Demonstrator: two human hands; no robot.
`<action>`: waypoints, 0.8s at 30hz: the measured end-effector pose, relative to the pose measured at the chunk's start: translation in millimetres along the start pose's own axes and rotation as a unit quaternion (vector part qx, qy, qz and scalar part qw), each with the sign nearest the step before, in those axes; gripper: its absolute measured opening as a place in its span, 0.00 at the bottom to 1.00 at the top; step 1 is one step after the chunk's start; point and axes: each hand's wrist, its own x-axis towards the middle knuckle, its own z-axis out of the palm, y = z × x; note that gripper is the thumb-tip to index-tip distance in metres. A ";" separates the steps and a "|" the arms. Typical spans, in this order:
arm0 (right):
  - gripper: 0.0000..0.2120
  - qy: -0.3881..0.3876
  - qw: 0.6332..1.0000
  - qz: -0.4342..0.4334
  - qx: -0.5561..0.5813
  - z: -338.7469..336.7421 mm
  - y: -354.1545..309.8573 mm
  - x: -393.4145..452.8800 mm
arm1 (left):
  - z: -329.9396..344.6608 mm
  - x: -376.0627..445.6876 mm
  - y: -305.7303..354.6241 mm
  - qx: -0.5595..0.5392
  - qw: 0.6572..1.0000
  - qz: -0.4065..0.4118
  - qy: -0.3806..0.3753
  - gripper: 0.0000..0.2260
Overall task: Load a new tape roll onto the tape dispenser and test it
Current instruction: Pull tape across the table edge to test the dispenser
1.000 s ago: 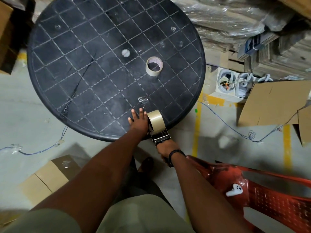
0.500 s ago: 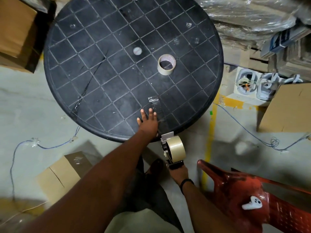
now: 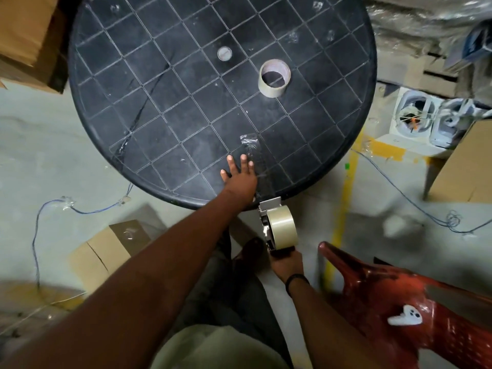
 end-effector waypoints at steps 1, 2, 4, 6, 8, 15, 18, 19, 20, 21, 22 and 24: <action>0.15 0.007 1.000 0.003 0.008 -4.1 -2.8 -4.8 | -0.5 -0.2 1.0 -0.006 1.000 -0.002 -0.003 0.41; 0.16 0.014 1.000 0.013 0.018 -8.2 -6.6 -11.8 | -0.9 -0.6 2.0 -0.012 1.000 -0.003 -0.005 0.41; 0.18 0.021 0.998 0.039 0.034 -20.0 -17.1 -27.0 | -2.3 -3.2 5.1 -0.009 1.000 -0.005 -0.010 0.41; 0.20 0.029 0.997 0.068 0.034 -28.8 -23.3 -34.8 | -6.6 -2.6 7.1 -0.009 1.000 -0.008 -0.014 0.42; 0.21 0.010 0.995 0.095 0.025 -32.7 -24.9 -43.4 | -11.0 -4.0 9.2 -0.010 1.000 -0.012 -0.015 0.43; 0.23 -0.102 0.985 0.133 0.035 17.6 39.1 -47.2 | -10.9 -6.3 5.0 -0.018 1.000 -0.003 -0.019 0.44; 0.17 -0.058 0.988 0.145 0.002 7.0 26.1 -92.1 | -6.2 -6.4 1.7 -0.022 0.999 0.003 -0.027 0.45; 0.15 -0.048 0.989 0.141 0.020 -3.7 10.6 -97.2 | -7.5 -6.5 -0.3 -0.013 1.000 0.006 -0.025 0.46; 0.14 -0.038 0.990 0.129 0.030 -12.7 -4.1 -95.3 | -9.4 -6.6 -2.6 -0.008 1.000 0.007 -0.025 0.46; 0.15 -0.024 0.993 0.115 0.031 -23.7 -21.0 -93.0 | -10.1 -7.8 -4.4 -0.011 1.000 0.009 -0.025 0.46; 0.15 -0.019 0.995 0.098 0.023 -34.4 -36.4 -90.6 | -9.8 -9.7 -6.0 -0.013 0.999 0.011 -0.027 0.45; 0.16 -0.017 0.996 0.082 0.015 -51.9 -57.8 -88.1 | -11.8 -11.6 -7.1 -0.012 0.999 0.016 -0.033 0.45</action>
